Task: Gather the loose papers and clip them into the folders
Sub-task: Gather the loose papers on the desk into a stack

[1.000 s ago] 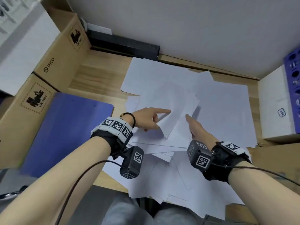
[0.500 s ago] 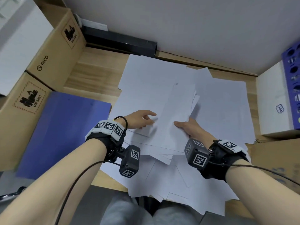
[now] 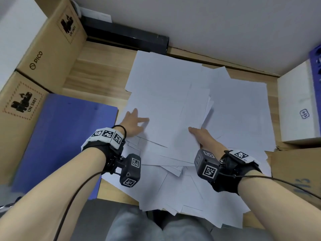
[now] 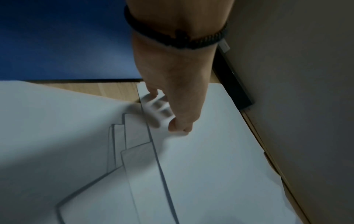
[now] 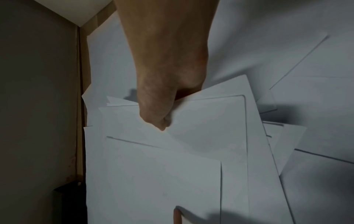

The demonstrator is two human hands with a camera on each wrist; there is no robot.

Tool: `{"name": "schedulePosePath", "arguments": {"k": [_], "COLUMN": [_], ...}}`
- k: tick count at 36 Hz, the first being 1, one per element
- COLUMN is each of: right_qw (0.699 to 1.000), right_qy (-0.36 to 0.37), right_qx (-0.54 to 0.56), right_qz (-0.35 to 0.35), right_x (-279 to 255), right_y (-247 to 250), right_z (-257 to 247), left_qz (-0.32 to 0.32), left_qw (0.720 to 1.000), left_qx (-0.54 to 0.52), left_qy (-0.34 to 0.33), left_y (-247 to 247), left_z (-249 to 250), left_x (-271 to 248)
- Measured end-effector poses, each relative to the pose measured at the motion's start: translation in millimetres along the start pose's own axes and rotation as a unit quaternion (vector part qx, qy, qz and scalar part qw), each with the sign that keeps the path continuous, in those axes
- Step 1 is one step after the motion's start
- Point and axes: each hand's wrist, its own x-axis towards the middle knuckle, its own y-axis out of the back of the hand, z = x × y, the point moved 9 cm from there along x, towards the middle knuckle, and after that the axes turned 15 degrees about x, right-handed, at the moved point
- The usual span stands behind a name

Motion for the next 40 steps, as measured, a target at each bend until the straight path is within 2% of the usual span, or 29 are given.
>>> {"name": "schedulePosePath", "arguments": {"k": [5,12,14,16,19,21,24,27,29,35,37,40], "right_qw": [1.0,0.993,0.989,0.988,0.988,0.988,0.99,0.989,0.987,0.982,0.981,0.982], "right_qy": [0.012,0.09,0.111,0.124,0.135,0.143,0.141,0.147,0.158,0.182,0.179,0.173], "right_qx": [-0.028,-0.076,-0.093,-0.087,-0.063,-0.048,-0.011,0.011,0.017,0.041,0.064,0.075], "right_qz": [0.001,0.026,0.037,0.043,0.03,0.014,-0.008,-0.025,-0.034,-0.026,-0.026,-0.008], "right_x": [9.8,17.2,18.3,19.0,14.8,11.4,9.2,1.4,-3.1,-13.8,-16.5,-16.1], "right_y": [-10.4,-15.9,-14.0,-8.6,-2.6,0.8,5.5,7.2,6.8,19.6,27.6,43.0], "right_z": [-2.1,-15.1,-19.4,-23.6,-33.1,-40.9,-49.0,-62.2,-72.4,-94.7,-97.3,-94.4], "left_qz": [-0.027,-0.028,0.005,0.071,0.194,0.232,0.187,0.137,0.158,0.272,0.276,0.251], "left_qw": [0.999,0.994,0.984,0.967,0.941,0.918,0.906,0.91,0.909,0.893,0.888,0.887], "left_qx": [0.01,-0.097,-0.179,-0.244,-0.272,-0.314,-0.373,-0.39,-0.386,-0.351,-0.357,-0.384], "left_qy": [-0.035,-0.031,-0.025,-0.003,0.047,0.069,0.064,0.031,0.023,0.075,0.09,0.057], "left_y": [5.5,19.1,26.5,37.5,58.5,68.5,69.2,74.7,84.6,115.2,117.6,117.0], "left_z": [14.7,6.8,2.5,-8.1,-27.6,-31.0,-24.0,-1.5,7.3,0.2,-2.1,7.1], "left_x": [-14.2,-12.5,-8.9,-4.2,-1.9,-4.9,0.3,1.1,3.3,-5.5,-8.0,-7.6]}}
